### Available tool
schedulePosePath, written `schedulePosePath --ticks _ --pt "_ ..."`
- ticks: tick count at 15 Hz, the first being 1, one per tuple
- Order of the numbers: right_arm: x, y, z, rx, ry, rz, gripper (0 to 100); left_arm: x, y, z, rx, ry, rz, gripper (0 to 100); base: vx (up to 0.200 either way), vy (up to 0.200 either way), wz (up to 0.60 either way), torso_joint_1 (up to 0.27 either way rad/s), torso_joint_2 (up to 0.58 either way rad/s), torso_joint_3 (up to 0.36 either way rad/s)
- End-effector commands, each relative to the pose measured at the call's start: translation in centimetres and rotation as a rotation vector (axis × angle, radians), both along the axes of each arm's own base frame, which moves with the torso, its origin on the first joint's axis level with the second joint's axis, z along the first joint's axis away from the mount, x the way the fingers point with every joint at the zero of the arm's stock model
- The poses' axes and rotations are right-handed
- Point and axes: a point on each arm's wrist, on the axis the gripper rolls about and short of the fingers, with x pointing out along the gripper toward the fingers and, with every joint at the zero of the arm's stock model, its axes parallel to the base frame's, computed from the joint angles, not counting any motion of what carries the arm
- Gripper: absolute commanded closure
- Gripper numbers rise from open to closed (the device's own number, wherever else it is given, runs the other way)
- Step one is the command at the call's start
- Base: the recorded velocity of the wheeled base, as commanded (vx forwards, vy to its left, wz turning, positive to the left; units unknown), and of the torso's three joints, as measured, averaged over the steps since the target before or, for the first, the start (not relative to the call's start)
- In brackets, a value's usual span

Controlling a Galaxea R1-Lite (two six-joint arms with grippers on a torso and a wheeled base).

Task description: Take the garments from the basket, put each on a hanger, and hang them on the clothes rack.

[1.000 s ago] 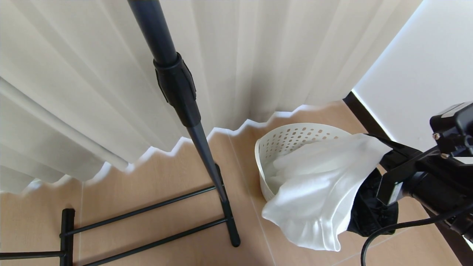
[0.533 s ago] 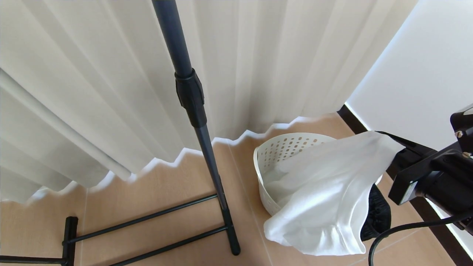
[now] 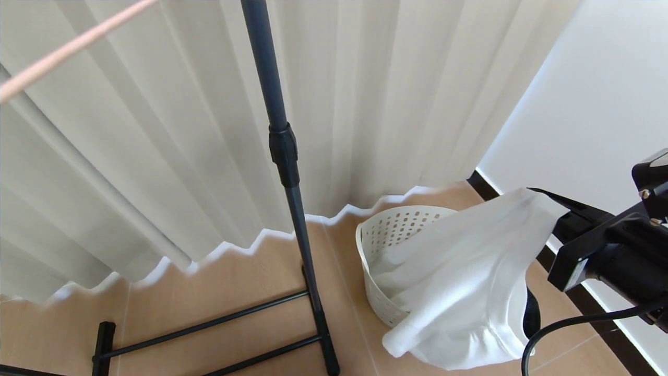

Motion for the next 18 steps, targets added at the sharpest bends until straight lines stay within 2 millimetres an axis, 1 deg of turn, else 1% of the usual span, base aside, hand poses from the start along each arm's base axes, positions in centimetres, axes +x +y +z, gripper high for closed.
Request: schedulePosePath --ticks 1,9,15,18 --pt "0.11 -0.11 -0.13 -0.003 0.003 -0.005 100 0.00 0.00 0.01 0.000 -0.001 0.000 0 0.000 0.000 0.00 0.036 -0.28 -0.056" --pt "0.06 -0.15 -0.21 -0.006 0.004 -0.005 100 0.01 0.00 0.01 0.000 0.001 0.000 0 0.000 0.000 0.00 0.093 -0.44 -0.144" --pt "0.04 -0.17 -0.30 -0.008 0.006 -0.005 100 0.01 0.00 0.01 0.000 0.001 0.001 0 0.000 0.000 0.00 0.159 -0.50 -0.141" --pt "0.01 -0.19 -0.42 -0.011 0.010 -0.005 100 0.01 0.00 0.01 0.000 0.001 0.001 0 0.000 0.000 0.00 0.186 -0.52 -0.269"
